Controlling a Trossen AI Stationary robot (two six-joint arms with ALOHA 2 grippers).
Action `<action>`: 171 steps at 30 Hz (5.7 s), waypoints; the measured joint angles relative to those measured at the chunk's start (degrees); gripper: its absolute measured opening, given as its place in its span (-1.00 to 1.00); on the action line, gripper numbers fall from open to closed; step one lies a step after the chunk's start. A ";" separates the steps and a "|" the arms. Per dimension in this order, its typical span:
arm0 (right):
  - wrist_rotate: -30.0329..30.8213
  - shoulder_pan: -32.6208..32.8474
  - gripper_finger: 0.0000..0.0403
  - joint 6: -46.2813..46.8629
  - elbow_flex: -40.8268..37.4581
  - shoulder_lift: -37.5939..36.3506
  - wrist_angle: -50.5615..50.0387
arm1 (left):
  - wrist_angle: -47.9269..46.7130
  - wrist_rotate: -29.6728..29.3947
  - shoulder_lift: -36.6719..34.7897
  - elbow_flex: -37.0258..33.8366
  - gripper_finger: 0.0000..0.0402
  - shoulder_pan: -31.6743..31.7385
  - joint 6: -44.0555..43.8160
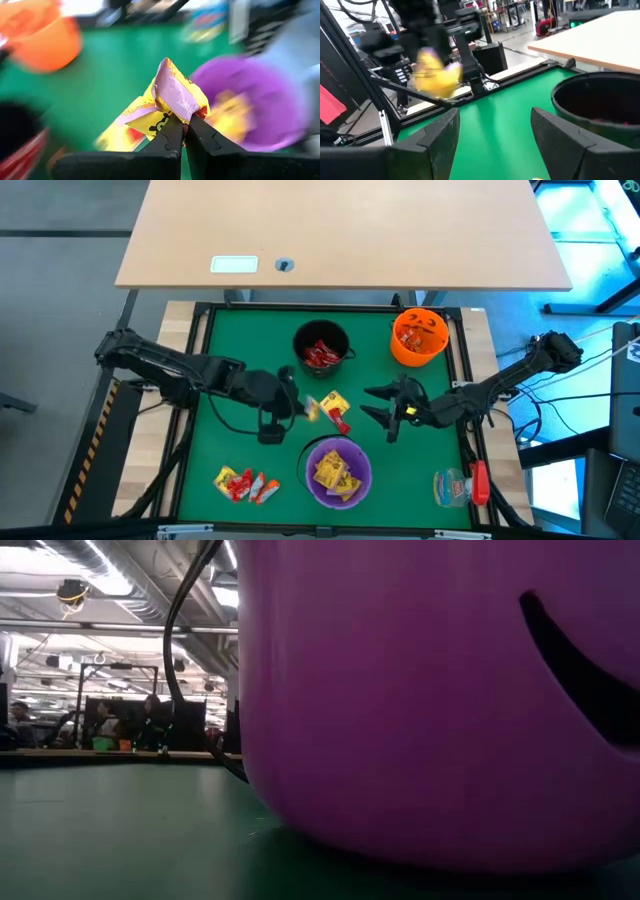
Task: Sort candy
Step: Put the yellow candy into the purple bucket
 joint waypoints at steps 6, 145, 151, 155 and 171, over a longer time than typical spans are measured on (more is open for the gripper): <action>0.05 0.00 0.21 -1.13 0.00 0.04 0.72 | 12.65 8.93 4.67 -0.02 -1.00 -3.82 1.99; -29.98 -20.74 0.21 3.73 17.43 39.47 -24.07 | 23.15 -2.13 -25.10 -40.32 -0.03 12.82 10.14; -32.17 -21.91 0.15 6.26 17.62 41.27 -23.12 | 24.27 -2.19 -25.20 -41.98 -0.03 10.92 9.13; -31.38 -21.79 -0.09 6.28 17.55 41.16 -23.17 | 24.31 -2.51 -25.20 -42.18 -0.03 9.64 9.22; -32.26 -21.66 -0.98 6.80 17.22 34.95 -23.43 | 26.30 -2.63 -25.17 -42.18 -0.03 9.04 7.74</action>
